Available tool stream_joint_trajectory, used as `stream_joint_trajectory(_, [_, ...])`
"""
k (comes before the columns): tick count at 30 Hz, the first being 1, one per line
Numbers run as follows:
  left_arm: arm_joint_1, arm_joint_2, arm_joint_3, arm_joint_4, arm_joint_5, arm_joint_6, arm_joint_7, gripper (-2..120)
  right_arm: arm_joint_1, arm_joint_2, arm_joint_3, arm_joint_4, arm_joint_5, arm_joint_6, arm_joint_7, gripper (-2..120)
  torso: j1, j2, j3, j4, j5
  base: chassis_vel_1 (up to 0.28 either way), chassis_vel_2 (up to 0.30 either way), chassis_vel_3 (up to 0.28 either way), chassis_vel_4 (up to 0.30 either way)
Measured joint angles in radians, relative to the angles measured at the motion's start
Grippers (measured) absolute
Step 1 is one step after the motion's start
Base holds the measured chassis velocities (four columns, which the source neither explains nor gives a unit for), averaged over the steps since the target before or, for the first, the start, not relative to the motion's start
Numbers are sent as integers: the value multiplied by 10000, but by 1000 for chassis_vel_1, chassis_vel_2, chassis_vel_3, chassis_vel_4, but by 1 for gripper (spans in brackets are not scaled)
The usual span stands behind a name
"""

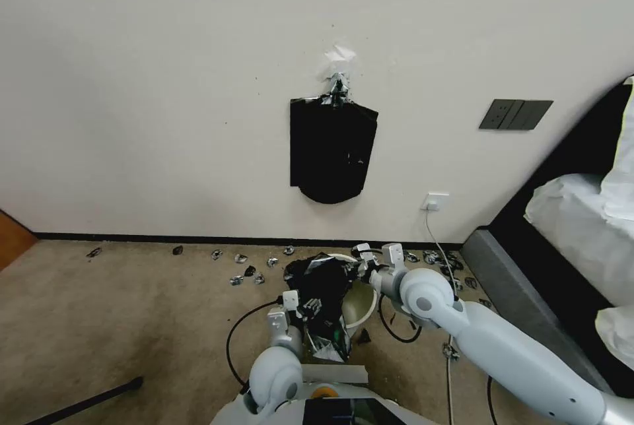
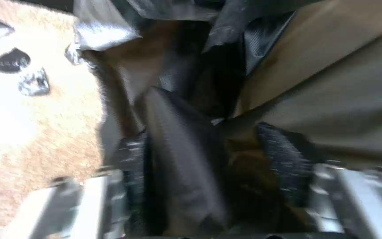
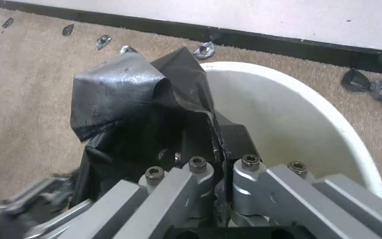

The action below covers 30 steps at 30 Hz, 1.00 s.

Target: Place a trash bag onto the trash bin.

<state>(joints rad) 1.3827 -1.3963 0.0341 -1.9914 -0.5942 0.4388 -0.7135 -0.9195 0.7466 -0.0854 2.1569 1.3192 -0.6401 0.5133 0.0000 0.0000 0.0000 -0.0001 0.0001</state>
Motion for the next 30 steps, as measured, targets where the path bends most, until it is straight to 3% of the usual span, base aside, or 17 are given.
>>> stream_joint_trajectory(4, [-331, -261, 48, 353, -65, 228, -516, 42, -47, -11, 64, 26, 20, -1, -34, 0, -1, 1, -1, 4, 3, 0, 0, 0, 0])
stream_joint_trajectory(11, [-541, -345, 40, 522, -408, 555, -1016, 40, -42, -26, 65, 45, 70, -8, -66, 0, -2, 3, -3, 2, 3, 0, 0, 0, 0])
stream_joint_trajectory(13, [-543, -331, -11, 527, -582, 586, -1188, 35, -59, -23, 65, 47, 64, -8, -72, 0, -2, 3, -4, 3, 2, 0, 0, 0, 0])
stream_joint_trajectory(14, [-543, -331, -11, 527, -582, 586, -1188, 35, -59, -23, 65, 47, 64, -8, -72, 0, -2, 3, -4, 3, 2, 0, 0, 0, 0])
stream_joint_trajectory(18, [-523, -129, -120, 541, -769, 344, -1258, 15, -240, -21, 117, 170, -224, 9, -190, 0, -2, 3, -3, 2, 1, 0, 0, 0, 0])
stream_joint_trajectory(23, [-458, 140, -167, 292, -1210, 40, -1220, 4, -380, -17, 189, 288, -560, 71, -251, 0, 0, 1, 1, -5, -7, 0, 0, 0, 0])
stream_joint_trajectory(30, [-405, 572, -337, -10, -1621, -321, -937, 3, -466, -165, 389, 477, -809, 161, -365, 0, 1, 0, 2, -2, -7, 0, 0, 0, 0])
